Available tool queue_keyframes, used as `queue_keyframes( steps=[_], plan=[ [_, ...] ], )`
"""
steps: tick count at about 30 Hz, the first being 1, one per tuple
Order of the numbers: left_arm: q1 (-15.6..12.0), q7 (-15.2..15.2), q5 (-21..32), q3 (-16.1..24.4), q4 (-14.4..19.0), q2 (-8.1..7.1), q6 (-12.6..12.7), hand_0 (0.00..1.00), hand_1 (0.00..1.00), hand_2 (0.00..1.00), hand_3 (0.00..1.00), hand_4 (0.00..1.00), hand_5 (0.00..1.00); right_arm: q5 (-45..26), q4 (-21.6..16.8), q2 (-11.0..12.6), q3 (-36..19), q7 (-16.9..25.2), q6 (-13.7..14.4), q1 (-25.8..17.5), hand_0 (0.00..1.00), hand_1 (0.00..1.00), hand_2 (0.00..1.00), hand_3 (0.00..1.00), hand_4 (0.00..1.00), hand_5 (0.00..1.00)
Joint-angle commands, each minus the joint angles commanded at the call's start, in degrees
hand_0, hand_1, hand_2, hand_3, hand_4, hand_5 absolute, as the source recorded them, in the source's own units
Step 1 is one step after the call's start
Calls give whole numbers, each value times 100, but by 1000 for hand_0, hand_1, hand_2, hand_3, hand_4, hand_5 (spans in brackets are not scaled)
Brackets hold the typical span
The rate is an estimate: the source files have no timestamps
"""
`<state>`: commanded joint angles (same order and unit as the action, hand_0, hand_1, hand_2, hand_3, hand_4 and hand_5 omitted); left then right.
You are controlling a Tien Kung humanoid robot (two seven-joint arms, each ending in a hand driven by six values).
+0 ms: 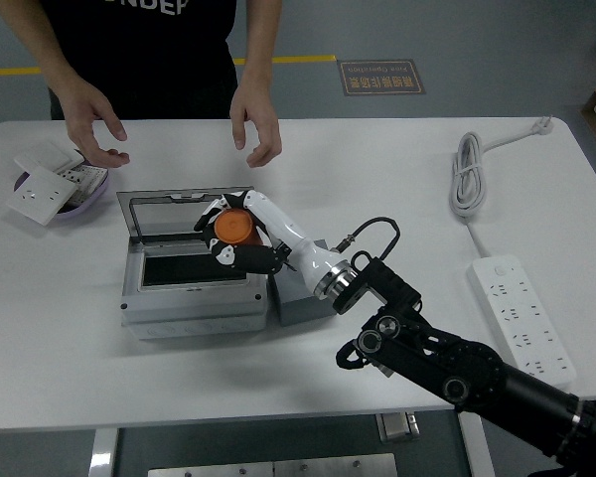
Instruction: Pick up the cylinder from the cube,place it in the box,flap close box
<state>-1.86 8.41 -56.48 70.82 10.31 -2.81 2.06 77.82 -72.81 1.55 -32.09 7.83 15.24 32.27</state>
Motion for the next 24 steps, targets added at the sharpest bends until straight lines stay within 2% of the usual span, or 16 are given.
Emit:
queue_keyframes(
  steps=[4,10,16,19,20,24],
  plan=[
    [-8,19,-20,20,0,-16,4,923,852,854,951,2,2,623,52,-155,366,-562,-42,357,424,439,410,277,3,2],
    [-20,48,-38,33,0,-39,10,923,852,854,951,2,2,1479,162,-155,765,-1434,-247,746,400,437,417,280,14,2],
    [-17,59,-65,50,0,-67,8,923,852,854,951,2,2,2203,331,-155,1009,-2250,-575,1071,410,443,432,292,36,2],
    [-13,63,-84,61,0,-83,7,923,852,854,951,2,2,2316,401,-155,1111,-2584,-730,1197,410,443,432,292,36,2],
    [-12,64,-92,66,0,-87,7,923,852,854,951,2,2,2324,415,-155,1137,-2650,-752,1226,440,481,486,376,47,2],
    [-6,66,-114,81,0,-99,5,923,852,854,951,2,2,2213,461,-155,1243,-2756,-758,1322,440,481,486,376,47,2]
  ],
)
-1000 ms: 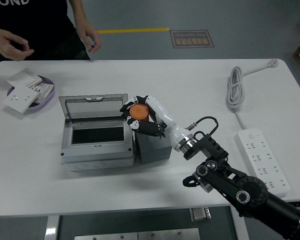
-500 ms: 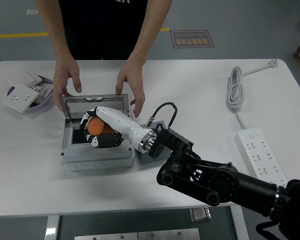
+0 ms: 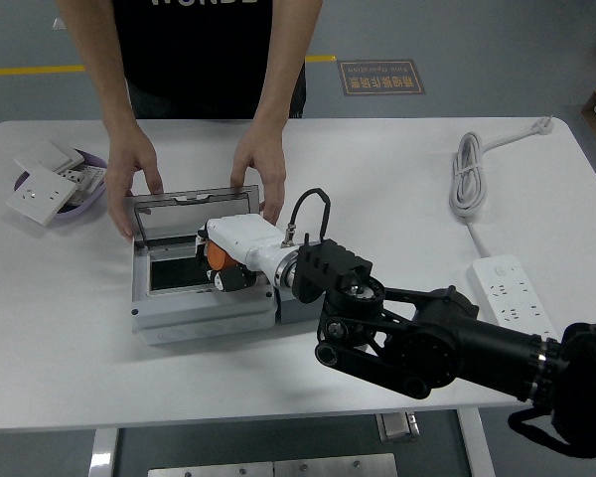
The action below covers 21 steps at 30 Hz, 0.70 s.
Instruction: Pick up the cylinder from the cube,place it in the box,flap close box
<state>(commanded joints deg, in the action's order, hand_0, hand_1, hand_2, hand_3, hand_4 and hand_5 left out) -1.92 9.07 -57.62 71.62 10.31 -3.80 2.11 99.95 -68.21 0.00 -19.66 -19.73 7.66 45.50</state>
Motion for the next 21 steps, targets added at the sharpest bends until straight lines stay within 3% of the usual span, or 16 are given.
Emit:
queue_keyframes(
  steps=[1,2,7,8,13,14,19,20,21],
  plan=[
    [0,1,-4,2,0,-1,-1,923,852,854,951,2,2,-62,10,0,21,6,21,14,440,481,486,376,47,2],
    [0,2,-7,3,0,-2,-1,923,852,854,951,2,2,-120,16,0,35,17,43,23,731,582,599,561,2,2],
    [-6,12,-23,14,0,-6,0,923,852,854,951,2,2,-312,12,0,53,87,217,54,731,582,599,561,2,2],
    [-8,15,-28,20,0,-7,2,923,852,854,951,2,2,-332,7,0,50,100,253,58,759,629,640,628,2,69],
    [-9,36,-74,68,0,-14,9,923,852,854,951,2,2,-418,-60,0,39,155,408,77,759,629,640,628,2,69],
    [-8,38,-78,73,0,-16,9,923,852,854,951,2,2,-425,-77,0,40,160,425,80,783,686,693,689,406,207],
    [1,41,-99,89,0,-19,7,923,852,854,951,2,2,-463,-149,0,58,167,428,100,783,686,693,689,406,207],
    [2,41,-103,92,0,-21,6,923,852,854,951,2,2,-466,-153,0,62,162,414,105,802,705,731,715,525,217],
    [2,42,-108,97,0,-23,6,923,852,854,951,2,2,-469,-155,0,67,156,398,111,802,705,731,715,525,217]
  ],
)
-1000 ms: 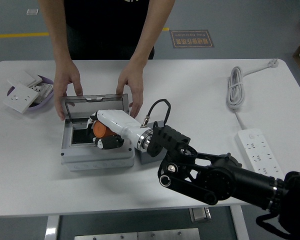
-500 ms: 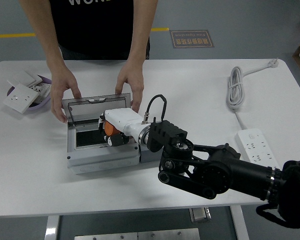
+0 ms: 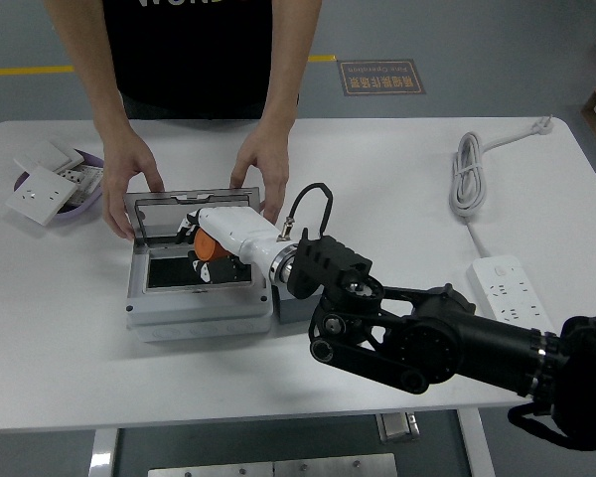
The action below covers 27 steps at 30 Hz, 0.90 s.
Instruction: Pick up the cylinder from the cube,place it in the box,flap close box
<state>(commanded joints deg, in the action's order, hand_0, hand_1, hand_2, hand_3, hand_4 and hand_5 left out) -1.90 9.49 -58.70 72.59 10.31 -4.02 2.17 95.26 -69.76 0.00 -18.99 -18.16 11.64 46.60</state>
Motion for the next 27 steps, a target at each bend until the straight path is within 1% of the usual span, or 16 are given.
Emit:
queue_keyframes(
  steps=[4,5,10,11,16,17,18,22,23,27],
  plan=[
    [-3,5,-13,12,0,-7,2,923,852,854,951,2,2,6,0,0,25,-29,-62,11,802,705,731,715,525,217],
    [-4,7,-15,14,0,-8,2,923,852,854,951,2,2,11,2,0,31,-36,-78,12,818,717,748,754,610,222],
    [3,12,-24,17,0,-6,2,923,852,854,951,2,2,45,10,0,62,-57,-165,9,818,717,748,754,610,222],
    [5,13,-28,19,0,-5,2,923,852,854,951,2,2,54,11,0,66,-58,-180,8,841,730,759,807,774,313],
    [11,9,-33,16,0,-1,-2,923,852,854,951,2,2,93,-9,0,61,-39,-220,0,841,730,759,807,774,313],
    [12,9,-34,18,0,0,-2,923,852,854,951,2,2,90,-24,0,53,-33,-218,-5,849,731,763,813,831,322],
    [13,8,-35,18,0,1,-2,923,852,854,951,2,2,63,-46,0,42,-25,-214,-13,849,731,763,813,831,322],
    [13,1,-24,20,0,15,0,923,852,854,951,2,2,-309,-246,0,-124,91,-224,-66,849,731,763,813,831,322],
    [12,0,-23,21,0,19,0,923,852,854,951,2,2,-416,-300,0,-178,123,-233,-76,853,732,763,816,887,358],
    [-2,-4,-14,24,0,43,1,923,852,854,951,2,2,-920,-692,0,-580,290,-255,-87,853,732,763,816,887,358]
  ],
)
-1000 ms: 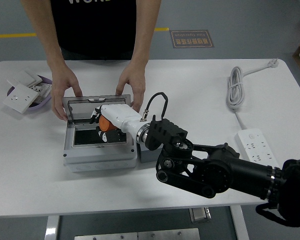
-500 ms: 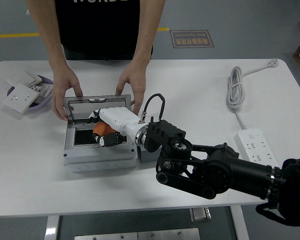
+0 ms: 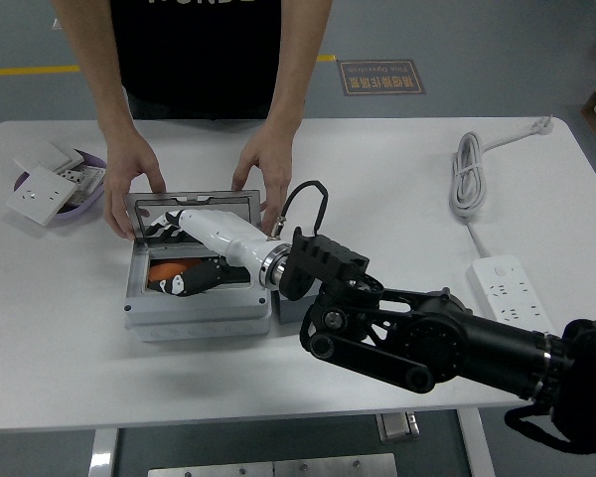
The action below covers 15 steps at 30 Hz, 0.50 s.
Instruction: Pick up the cylinder from the cube,place it in the box,flap close box
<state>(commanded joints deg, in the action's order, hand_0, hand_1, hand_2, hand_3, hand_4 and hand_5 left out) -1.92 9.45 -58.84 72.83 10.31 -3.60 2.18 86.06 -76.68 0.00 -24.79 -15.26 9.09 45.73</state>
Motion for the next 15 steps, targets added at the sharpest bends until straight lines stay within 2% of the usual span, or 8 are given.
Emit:
queue_keyframes(
  steps=[3,6,10,15],
  plan=[
    [-9,1,-4,3,0,11,1,923,852,854,951,2,2,-273,-200,47,-319,88,41,108,845,720,754,800,891,372],
    [2,1,-21,13,0,13,-1,923,852,854,951,2,2,-376,-153,144,-597,177,113,270,845,720,754,800,891,372],
    [21,-3,-38,19,0,7,-4,923,852,854,951,2,2,-481,224,209,-691,289,158,445,835,716,745,782,861,356],
    [28,-1,-35,13,0,3,-4,923,852,854,951,2,2,-647,775,304,-451,416,184,515,828,710,735,774,852,350]
  ],
)
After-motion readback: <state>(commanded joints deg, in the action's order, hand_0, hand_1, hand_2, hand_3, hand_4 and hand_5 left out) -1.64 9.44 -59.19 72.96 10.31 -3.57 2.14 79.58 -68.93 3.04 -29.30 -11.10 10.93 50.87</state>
